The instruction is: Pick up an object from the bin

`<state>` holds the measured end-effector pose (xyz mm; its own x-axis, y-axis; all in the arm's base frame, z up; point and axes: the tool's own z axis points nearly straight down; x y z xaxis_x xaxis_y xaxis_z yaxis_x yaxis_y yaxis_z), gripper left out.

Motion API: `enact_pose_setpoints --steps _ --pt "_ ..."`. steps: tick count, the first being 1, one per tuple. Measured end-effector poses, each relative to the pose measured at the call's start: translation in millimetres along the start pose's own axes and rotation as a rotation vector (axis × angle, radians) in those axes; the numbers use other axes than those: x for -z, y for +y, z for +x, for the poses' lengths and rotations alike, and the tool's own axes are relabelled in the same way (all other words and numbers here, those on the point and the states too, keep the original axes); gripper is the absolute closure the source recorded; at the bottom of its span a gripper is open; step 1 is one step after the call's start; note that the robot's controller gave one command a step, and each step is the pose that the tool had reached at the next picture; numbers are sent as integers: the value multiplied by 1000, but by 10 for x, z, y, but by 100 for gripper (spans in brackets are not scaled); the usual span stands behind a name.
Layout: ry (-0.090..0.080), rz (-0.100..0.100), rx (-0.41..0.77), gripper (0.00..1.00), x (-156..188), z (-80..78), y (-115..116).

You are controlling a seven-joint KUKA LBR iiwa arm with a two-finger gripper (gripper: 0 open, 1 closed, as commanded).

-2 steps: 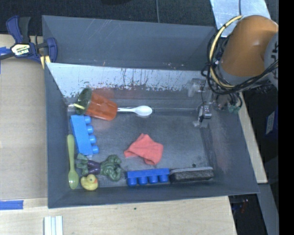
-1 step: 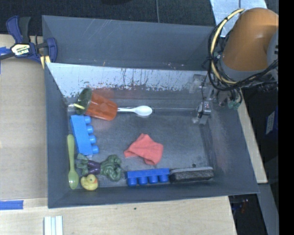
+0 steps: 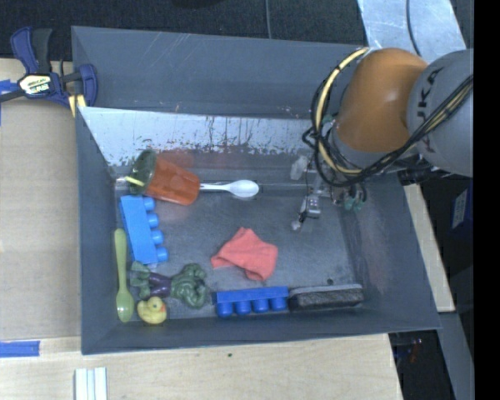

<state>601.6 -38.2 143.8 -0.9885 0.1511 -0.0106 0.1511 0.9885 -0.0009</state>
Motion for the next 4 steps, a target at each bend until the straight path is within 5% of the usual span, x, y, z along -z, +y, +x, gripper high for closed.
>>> enact_pose_setpoints --steps 1,2,3,4 --pt "-7 4 86 0 142 632 -95" --pt "-9 -2 27 0 -534 640 528" --pt "-34 3 151 0 -487 1128 575" --pt "-29 0 97 0 -538 1139 805"
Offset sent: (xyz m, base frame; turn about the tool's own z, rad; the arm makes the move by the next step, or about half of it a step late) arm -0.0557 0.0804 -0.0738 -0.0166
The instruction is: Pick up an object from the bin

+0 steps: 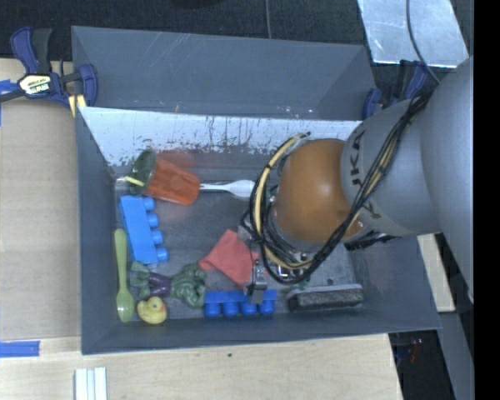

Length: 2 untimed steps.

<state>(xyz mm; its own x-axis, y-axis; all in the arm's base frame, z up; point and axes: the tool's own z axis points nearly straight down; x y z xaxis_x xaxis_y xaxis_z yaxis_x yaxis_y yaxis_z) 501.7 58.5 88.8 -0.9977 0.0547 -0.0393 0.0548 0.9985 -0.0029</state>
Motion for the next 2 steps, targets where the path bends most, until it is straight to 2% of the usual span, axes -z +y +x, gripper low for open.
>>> enact_pose_setpoints --steps 1,2 --pt "-26 2 -38 100 -142 121 127" --pt "-51 -2 -40 0 -105 48 128"
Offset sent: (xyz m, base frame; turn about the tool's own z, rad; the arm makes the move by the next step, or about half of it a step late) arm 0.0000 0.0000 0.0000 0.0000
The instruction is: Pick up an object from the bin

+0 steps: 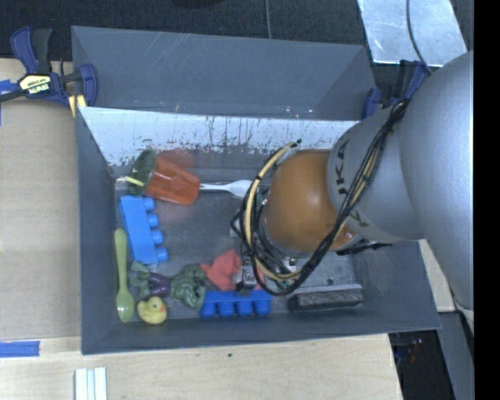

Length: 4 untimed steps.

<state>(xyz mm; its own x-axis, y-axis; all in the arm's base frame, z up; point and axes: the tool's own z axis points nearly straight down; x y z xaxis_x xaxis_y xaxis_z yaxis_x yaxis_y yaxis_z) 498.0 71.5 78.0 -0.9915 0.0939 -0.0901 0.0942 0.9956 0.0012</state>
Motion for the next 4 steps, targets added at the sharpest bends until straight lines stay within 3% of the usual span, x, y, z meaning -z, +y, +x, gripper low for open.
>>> enact_pose_setpoints --steps 1,2,4 --pt "21 3 3 100 -33 69 -3" --pt "21 3 3 100 -33 69 -3" --pt "13 4 -118 100 -40 94 276"
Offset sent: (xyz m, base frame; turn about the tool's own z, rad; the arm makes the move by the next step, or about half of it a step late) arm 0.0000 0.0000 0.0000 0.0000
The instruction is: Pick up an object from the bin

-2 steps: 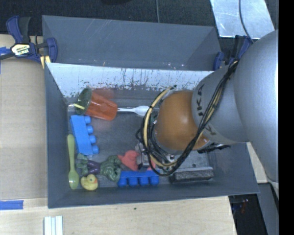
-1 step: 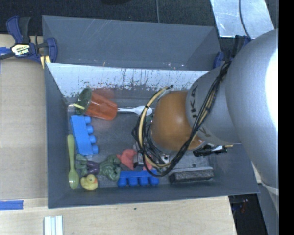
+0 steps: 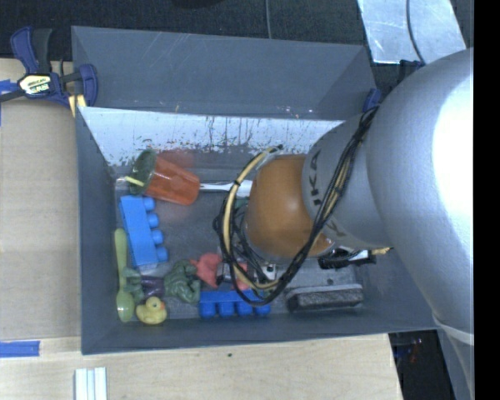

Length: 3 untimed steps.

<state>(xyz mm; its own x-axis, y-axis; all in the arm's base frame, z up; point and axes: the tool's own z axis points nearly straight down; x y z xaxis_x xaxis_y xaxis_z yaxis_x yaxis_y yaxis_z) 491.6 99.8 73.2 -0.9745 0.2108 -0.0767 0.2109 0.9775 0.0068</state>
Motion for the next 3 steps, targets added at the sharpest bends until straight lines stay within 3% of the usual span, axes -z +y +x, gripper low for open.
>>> enact_pose_setpoints --steps 1,2,3 --pt "7 3 32 0 1180 -62 184" --pt "-3 0 50 0 1919 -131 296" --pt "-5 -2 128 0 1319 -114 164"
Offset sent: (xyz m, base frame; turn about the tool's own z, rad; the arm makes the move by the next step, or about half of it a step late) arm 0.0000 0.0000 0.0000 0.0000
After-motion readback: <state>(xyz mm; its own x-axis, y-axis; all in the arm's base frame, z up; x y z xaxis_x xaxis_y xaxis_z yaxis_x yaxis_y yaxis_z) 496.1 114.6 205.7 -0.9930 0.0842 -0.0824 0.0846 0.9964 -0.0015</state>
